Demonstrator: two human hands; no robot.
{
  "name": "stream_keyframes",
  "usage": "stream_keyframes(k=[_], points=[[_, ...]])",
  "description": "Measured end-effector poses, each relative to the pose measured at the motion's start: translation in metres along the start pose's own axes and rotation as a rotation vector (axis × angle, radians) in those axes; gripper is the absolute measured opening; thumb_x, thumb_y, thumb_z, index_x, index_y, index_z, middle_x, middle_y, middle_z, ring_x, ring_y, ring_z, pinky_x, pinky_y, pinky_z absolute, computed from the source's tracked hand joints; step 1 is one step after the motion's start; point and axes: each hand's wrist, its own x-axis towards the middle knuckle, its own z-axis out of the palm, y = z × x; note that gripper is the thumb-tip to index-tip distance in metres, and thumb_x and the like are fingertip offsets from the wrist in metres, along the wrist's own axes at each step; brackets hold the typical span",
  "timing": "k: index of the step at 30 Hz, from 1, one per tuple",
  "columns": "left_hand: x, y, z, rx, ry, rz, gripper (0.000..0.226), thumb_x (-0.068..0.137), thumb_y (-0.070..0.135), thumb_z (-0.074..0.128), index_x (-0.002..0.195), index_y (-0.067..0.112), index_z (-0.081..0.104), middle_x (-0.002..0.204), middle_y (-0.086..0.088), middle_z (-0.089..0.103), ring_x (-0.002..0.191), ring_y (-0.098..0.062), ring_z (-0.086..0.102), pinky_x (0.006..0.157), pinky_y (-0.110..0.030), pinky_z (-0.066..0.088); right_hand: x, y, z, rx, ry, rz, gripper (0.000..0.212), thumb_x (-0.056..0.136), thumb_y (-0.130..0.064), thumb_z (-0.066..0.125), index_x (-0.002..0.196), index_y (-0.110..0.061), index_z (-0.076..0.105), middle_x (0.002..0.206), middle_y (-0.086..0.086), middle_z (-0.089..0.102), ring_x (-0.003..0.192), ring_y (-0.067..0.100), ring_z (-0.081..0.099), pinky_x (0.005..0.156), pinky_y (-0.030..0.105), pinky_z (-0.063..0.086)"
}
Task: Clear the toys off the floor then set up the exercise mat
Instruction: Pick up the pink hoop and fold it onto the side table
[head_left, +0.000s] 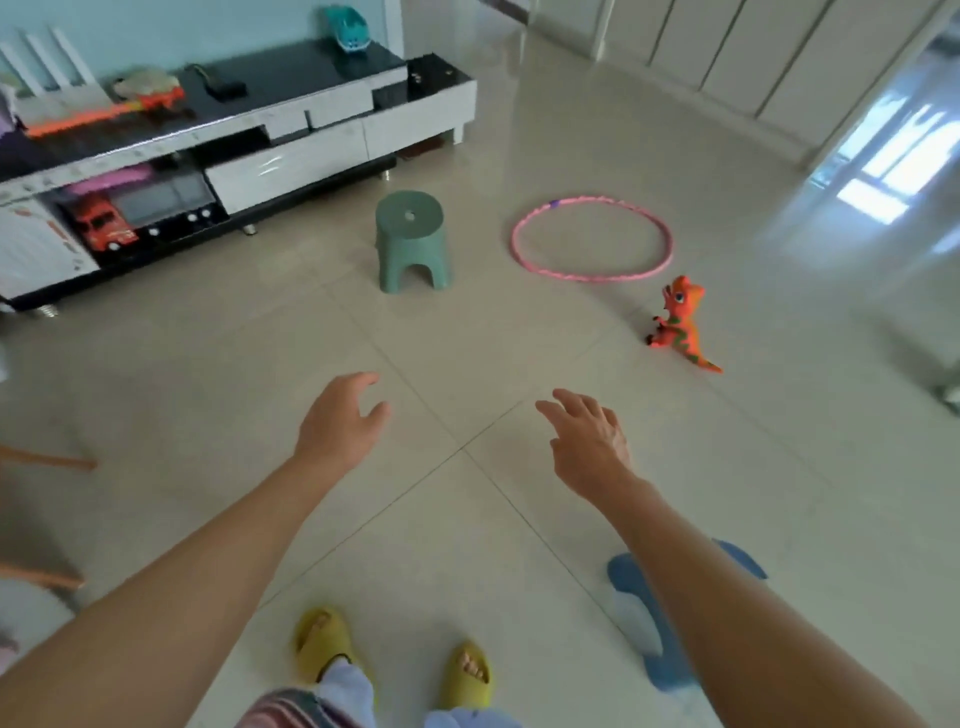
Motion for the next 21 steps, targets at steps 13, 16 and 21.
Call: stream_keyframes(k=[13, 16, 21], points=[[0.052, 0.125, 0.078, 0.073, -0.222, 0.315, 0.044, 0.089, 0.016, 0.057, 0.130, 0.004, 0.050, 0.138, -0.012, 0.048, 0.130, -0.024, 0.042, 0.104, -0.029, 0.030, -0.038, 0.114, -0.015, 0.085, 0.026, 0.383, 0.053, 0.093, -0.008, 0.042, 0.143, -0.025, 0.030, 0.154, -0.001, 0.022, 0.139, 0.019, 0.020, 0.111, 0.032, 0.019], [0.074, 0.149, 0.093, 0.091, -0.276, 0.378, 0.043, 0.089, 0.016, 0.056, 0.130, 0.004, 0.050, 0.138, -0.012, 0.048, 0.129, -0.024, 0.043, 0.103, -0.029, 0.031, -0.034, 0.127, -0.019, 0.110, 0.030, 0.465, 0.054, 0.093, -0.009, 0.043, 0.143, -0.024, 0.030, 0.154, -0.001, 0.021, 0.140, 0.019, 0.020, 0.111, 0.032, 0.018], [0.110, 0.185, 0.110, 0.114, -0.350, 0.486, 0.043, 0.089, 0.015, 0.057, 0.129, 0.003, 0.051, 0.135, -0.015, 0.050, 0.127, -0.026, 0.045, 0.101, -0.028, 0.031, -0.020, 0.143, -0.029, 0.131, 0.049, 0.569, 0.054, 0.094, -0.009, 0.043, 0.144, -0.024, 0.029, 0.154, -0.001, 0.021, 0.140, 0.019, 0.020, 0.112, 0.032, 0.018]])
